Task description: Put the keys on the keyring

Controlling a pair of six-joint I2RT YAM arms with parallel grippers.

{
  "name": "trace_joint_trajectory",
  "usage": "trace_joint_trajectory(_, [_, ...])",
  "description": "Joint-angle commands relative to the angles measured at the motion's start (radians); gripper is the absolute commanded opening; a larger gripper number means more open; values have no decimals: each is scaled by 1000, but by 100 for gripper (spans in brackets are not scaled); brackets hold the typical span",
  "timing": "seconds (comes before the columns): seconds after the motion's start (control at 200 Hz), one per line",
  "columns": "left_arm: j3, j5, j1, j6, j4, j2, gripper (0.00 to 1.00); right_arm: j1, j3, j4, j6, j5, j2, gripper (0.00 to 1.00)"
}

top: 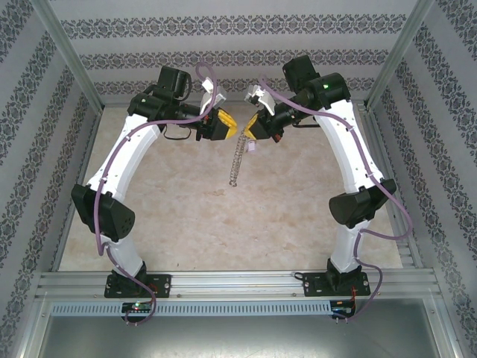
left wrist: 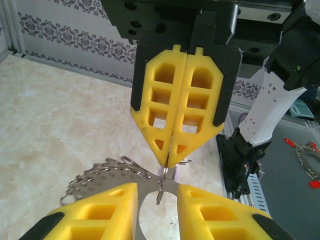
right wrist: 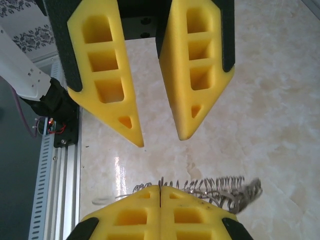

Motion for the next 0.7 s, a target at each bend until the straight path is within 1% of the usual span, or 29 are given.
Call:
trace_joint_trajectory(0.0, [15, 56, -11, 33, -40, 10, 27, 15, 30, -8, -16, -26, 4, 0])
trace_joint_trajectory(0.58, [4, 64, -58, 32, -24, 41, 29, 26, 14, 44, 11, -33, -7, 0])
trace_joint_trajectory(0.694, [4, 66, -60, 33, -23, 42, 25, 26, 7, 54, 15, -32, -11, 0])
